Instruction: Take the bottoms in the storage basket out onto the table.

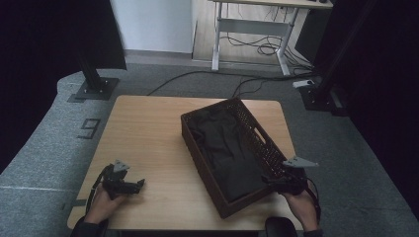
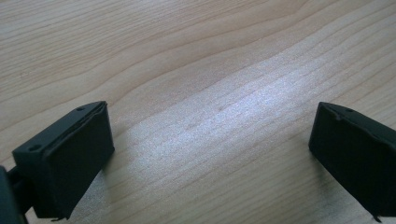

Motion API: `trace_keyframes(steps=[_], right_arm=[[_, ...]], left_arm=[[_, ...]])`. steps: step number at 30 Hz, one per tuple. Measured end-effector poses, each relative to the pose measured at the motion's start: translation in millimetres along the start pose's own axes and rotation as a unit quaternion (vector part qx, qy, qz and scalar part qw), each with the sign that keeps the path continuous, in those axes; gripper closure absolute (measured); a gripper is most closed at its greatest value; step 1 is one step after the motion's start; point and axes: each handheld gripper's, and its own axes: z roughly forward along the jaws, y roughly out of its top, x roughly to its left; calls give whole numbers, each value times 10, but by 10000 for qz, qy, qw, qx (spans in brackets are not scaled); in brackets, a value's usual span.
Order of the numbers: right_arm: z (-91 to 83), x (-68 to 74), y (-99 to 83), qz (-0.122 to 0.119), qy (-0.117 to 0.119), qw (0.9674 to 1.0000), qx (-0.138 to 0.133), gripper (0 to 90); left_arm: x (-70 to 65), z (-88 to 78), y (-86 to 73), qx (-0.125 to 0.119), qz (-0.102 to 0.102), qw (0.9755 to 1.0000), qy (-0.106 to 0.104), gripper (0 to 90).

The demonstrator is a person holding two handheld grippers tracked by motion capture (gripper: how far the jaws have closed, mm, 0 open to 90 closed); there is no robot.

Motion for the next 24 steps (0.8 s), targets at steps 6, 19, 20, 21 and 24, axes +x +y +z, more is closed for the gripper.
trace_keyframes(steps=[6,19,20,21,24], right_arm=[[-119,-14,-95,31,-34,10000,-11,73],[-329,-36,-249,82,-99,9999,50,74],[-346,-36,-262,88,-105,9999,49,74],[-355,-36,-270,90,-111,9999,47,74],[-378,-33,-287,101,-122,9999,57,75]], left_arm=[[0,0,0,-1,-1,10000,0,0],[-1,0,-1,-1,-11,10000,6,0],[-1,0,-1,-1,-10,10000,6,0],[-1,-1,-1,-1,-9,10000,7,0],[-1,-1,-1,-2,-10,10000,7,0]])
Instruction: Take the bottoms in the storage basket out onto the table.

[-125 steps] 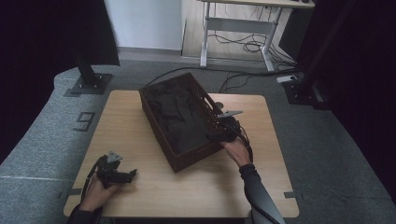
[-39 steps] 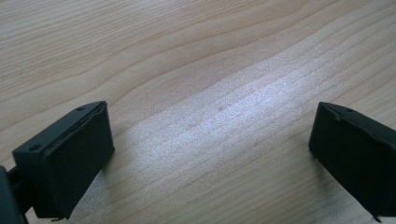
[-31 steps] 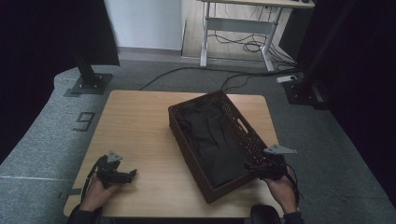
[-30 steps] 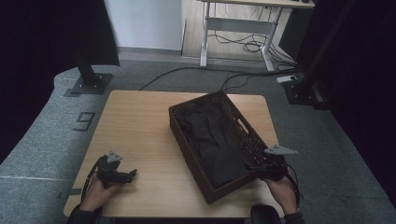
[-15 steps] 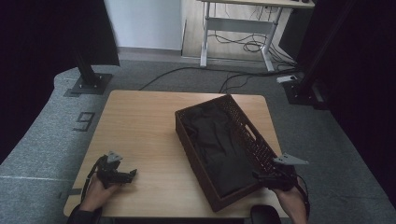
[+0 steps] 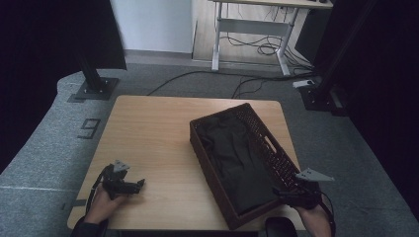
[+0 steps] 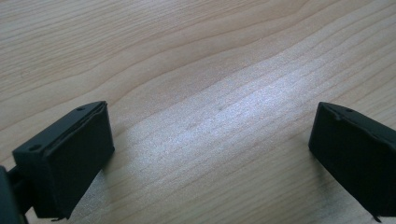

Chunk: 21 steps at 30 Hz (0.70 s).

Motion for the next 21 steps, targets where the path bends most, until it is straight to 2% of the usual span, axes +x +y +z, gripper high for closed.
trace_keyframes(steps=[14,21], right_arm=[[-86,-23,-54,11,-15,10000,84,76],[-69,-24,-6,48,-28,9996,278,62]], left_arm=[[-3,-2,-2,0,-19,10000,13,0],[-4,-3,-3,0,-23,10000,16,0]])
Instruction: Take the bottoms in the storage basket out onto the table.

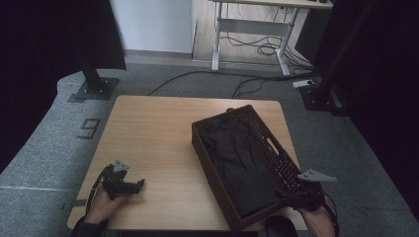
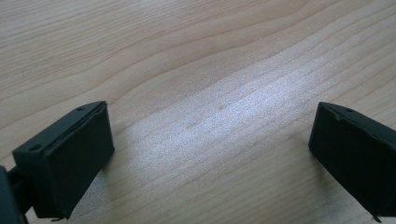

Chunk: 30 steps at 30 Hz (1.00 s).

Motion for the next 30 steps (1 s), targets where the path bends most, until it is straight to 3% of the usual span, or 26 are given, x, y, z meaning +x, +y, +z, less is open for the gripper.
trace_keyframes(steps=[5,17,18,19,20,23,30], right_arm=[[12,-7,91,31,123,9999,-22,3],[75,16,441,-29,339,9994,-22,0],[106,22,484,21,403,9991,119,45],[106,22,484,21,403,9991,119,45],[132,37,523,78,605,9981,105,77],[169,49,565,93,723,9973,78,78],[363,103,764,-166,741,9971,-62,0]], left_arm=[[0,0,0,-3,-1,10000,0,0],[0,1,0,-3,0,10000,0,0],[0,1,0,-3,0,10000,0,0],[0,1,0,-3,0,10000,0,0],[0,1,0,-4,-1,10000,0,0],[0,1,0,-3,-1,10000,0,0],[0,1,0,-3,0,10000,0,0]])
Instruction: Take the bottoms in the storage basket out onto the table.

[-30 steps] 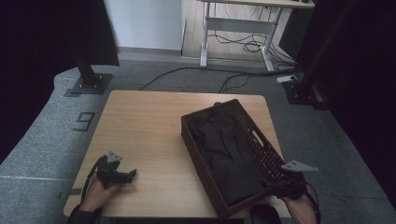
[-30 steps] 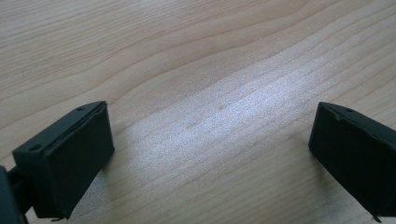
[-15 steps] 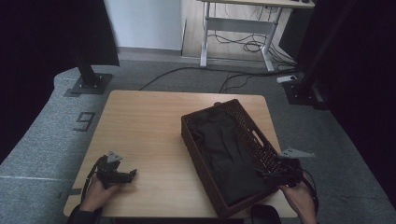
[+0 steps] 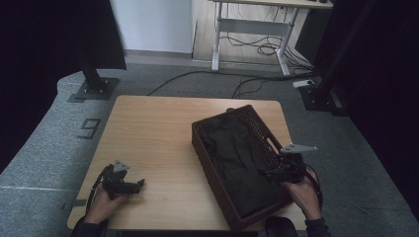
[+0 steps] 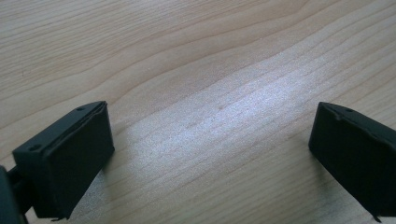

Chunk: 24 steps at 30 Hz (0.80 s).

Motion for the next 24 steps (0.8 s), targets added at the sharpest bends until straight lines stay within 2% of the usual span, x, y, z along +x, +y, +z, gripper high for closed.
trace_keyframes(steps=[3,11,14,15,16,17,18,21,22,23,24], right_arm=[[81,9,81,-143,-85,9999,13,0],[323,47,279,-161,86,9997,177,0],[488,35,368,-183,7,9996,203,0],[488,35,368,-183,7,9996,203,0],[575,13,406,-178,-2,9997,192,0],[575,13,406,-178,-2,9997,192,0],[665,-5,444,-175,-30,9996,227,0],[757,-17,481,-197,-57,9994,282,0],[846,-26,518,-213,-91,9992,320,0],[846,-26,518,-213,-91,9992,320,0],[937,-37,552,-200,-98,9992,334,0]], left_arm=[[0,0,0,-1,-1,10000,0,0],[0,0,0,0,-1,10000,0,0],[2,-2,0,12,14,10000,-3,0],[2,-2,0,12,14,10000,-3,0],[0,0,0,1,2,10000,0,0],[0,0,0,1,2,10000,0,0],[0,0,0,0,1,10000,0,0],[0,0,0,1,0,10000,0,0],[0,0,0,1,0,10000,0,0],[0,0,0,1,0,10000,0,0],[0,0,0,1,0,10000,0,0]])
